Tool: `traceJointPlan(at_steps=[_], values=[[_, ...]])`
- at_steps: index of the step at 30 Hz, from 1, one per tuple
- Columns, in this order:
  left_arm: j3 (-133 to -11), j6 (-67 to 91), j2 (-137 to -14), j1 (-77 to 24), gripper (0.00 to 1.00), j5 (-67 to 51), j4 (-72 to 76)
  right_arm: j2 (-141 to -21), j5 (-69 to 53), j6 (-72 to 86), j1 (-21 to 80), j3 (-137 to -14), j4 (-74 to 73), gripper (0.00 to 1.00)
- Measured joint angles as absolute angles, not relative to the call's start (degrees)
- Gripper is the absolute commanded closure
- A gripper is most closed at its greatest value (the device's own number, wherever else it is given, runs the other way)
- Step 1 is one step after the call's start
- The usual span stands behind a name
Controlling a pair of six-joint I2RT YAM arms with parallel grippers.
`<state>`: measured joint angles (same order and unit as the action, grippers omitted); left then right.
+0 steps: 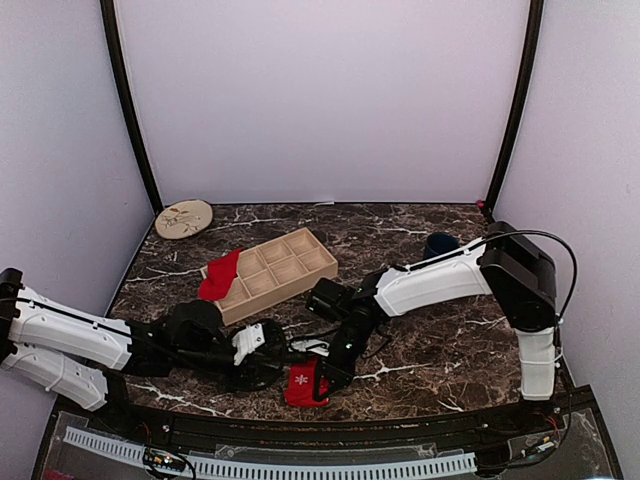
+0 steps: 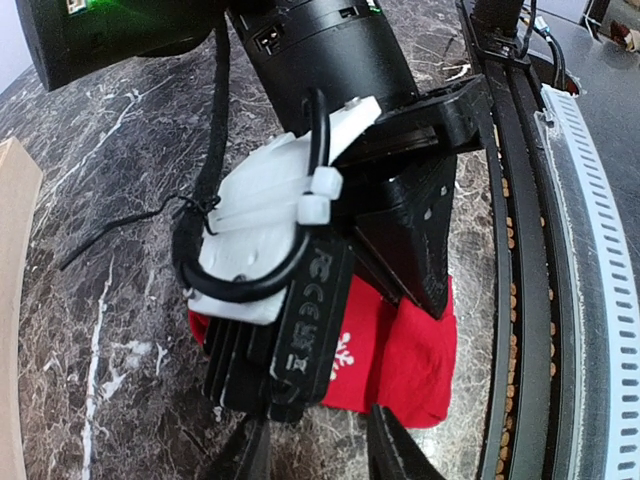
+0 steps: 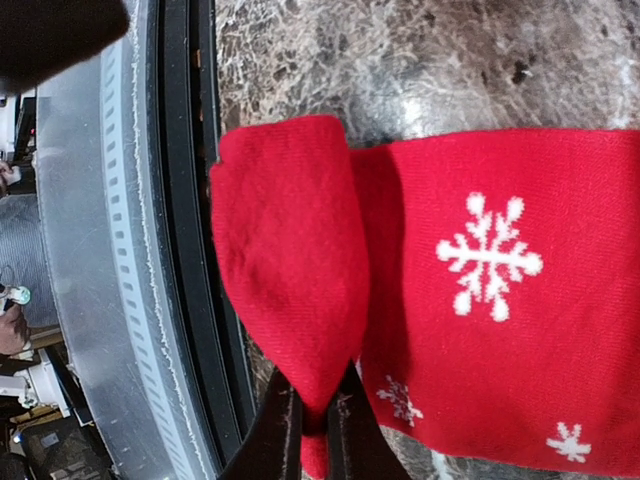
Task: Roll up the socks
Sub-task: Roll the sock at the center of the board.
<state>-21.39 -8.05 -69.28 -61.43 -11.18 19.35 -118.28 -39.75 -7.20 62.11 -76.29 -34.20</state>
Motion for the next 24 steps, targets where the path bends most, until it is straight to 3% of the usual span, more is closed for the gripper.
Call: traceJointPlan(at_steps=[15,24], values=[[-21.7,-9.7,-65.4,-64.8,0.64,-11.6,17.9,-119.4,-40.4,-6.2,60.1,-77.5,-33.5,1.00],[-24.5,-12.8,-71.8,-65.6,0.61,-14.2,17.0,-120.5,-41.2,-6.1,59.8,-78.6,-34.0,1.00]])
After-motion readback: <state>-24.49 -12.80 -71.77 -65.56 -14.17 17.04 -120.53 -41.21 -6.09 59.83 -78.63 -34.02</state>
